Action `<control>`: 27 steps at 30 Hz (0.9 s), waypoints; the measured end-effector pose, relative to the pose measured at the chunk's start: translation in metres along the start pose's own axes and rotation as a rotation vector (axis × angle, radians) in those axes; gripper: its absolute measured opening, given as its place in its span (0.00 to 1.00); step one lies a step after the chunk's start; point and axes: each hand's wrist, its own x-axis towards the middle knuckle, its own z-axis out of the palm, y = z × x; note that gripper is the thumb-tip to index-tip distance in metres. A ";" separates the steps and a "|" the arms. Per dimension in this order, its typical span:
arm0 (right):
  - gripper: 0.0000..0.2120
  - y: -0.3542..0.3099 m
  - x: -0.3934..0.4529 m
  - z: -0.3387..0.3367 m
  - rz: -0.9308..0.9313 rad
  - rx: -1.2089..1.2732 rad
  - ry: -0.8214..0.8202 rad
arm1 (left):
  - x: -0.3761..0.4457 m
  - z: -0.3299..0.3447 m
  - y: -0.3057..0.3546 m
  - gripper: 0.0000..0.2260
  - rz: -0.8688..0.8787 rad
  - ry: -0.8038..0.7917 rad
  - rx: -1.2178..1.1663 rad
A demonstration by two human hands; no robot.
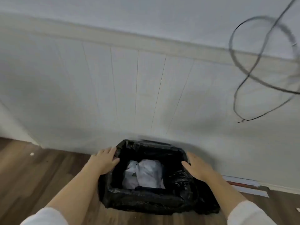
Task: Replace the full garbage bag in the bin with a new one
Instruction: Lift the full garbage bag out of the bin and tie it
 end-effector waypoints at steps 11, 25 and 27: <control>0.25 0.037 0.252 0.050 0.042 0.154 0.014 | 0.245 0.082 -0.001 0.24 -0.064 0.154 -0.279; 0.13 0.022 0.318 0.047 0.088 0.067 -0.111 | 0.312 0.061 0.003 0.16 -0.006 -0.007 -0.239; 0.09 0.018 0.313 0.049 0.008 0.187 0.017 | 0.308 0.064 0.003 0.15 0.008 0.059 -0.306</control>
